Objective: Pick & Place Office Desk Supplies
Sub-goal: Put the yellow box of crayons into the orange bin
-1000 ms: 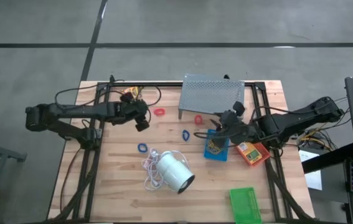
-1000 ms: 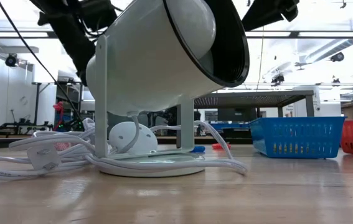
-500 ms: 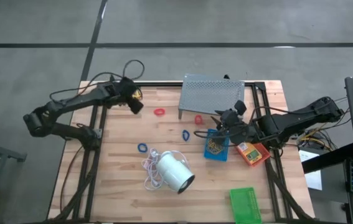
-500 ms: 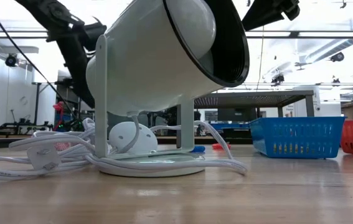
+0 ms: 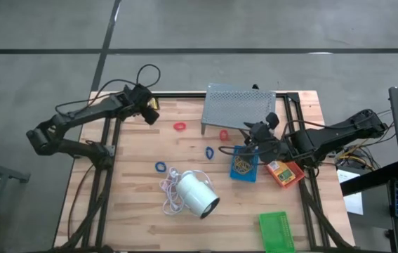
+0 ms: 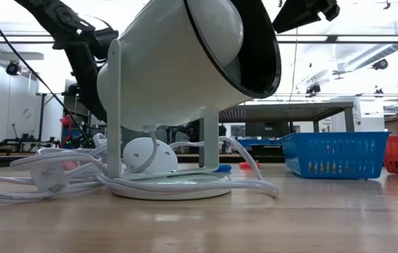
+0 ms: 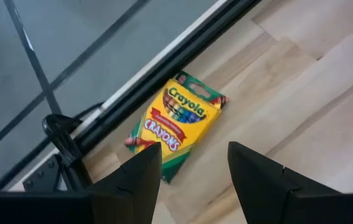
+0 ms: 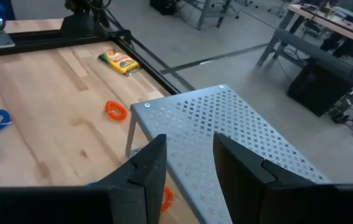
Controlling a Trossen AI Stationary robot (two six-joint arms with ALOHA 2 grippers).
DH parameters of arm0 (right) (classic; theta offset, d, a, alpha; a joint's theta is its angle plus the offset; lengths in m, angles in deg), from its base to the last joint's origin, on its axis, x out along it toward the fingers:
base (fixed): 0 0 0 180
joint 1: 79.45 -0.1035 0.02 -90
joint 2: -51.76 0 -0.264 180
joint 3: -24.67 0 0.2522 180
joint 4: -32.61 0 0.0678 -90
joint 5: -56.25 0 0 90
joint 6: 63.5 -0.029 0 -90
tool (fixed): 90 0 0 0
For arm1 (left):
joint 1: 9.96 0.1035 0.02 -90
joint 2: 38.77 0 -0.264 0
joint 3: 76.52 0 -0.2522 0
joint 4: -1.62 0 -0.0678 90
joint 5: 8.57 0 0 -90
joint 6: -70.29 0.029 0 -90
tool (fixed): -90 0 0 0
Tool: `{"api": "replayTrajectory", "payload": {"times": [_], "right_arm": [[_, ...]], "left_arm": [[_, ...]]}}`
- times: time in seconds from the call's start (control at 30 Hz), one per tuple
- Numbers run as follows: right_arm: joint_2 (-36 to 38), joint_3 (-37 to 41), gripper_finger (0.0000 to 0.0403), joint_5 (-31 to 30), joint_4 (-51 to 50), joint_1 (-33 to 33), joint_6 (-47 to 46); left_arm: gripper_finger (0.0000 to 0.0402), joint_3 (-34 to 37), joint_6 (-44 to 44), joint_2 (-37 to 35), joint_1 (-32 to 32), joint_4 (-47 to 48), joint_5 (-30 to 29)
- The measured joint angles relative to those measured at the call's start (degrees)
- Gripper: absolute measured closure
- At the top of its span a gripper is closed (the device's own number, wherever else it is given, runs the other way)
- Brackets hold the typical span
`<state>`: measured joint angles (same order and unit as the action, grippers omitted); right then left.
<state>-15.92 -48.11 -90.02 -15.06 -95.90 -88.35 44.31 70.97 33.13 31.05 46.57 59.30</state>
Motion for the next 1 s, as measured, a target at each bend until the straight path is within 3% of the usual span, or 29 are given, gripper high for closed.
{"api": "replayTrajectory", "payload": {"times": [0.23, 0.5, 0.77, 1.0], "right_arm": [[0.0, 0.0, 0.0273, -0.9, 0.0, 0.0, -0.2], [0.0, 0.4, 0.028, -0.9, 0.0, 0.0, -0.2], [0.0, 1.2, 0.0275, -0.9, 0.0, 0.0, -0.2], [0.0, 2.0, 0.0282, -0.8, 0.0, 0.0, -0.2]], "left_arm": [[0.0215, 0.0, 1.0, 1.2, 0.0, -3.8, 0.1], [0.0215, -0.9, 10.9, 14.0, 0.2, -7.2, 0.3], [0.0216, -7.9, 13.3, 26.2, 2.5, -6.8, -0.1], [0.0216, -15.0, 8.2, 30.3, 5.8, 1.1, 0.9]]}}
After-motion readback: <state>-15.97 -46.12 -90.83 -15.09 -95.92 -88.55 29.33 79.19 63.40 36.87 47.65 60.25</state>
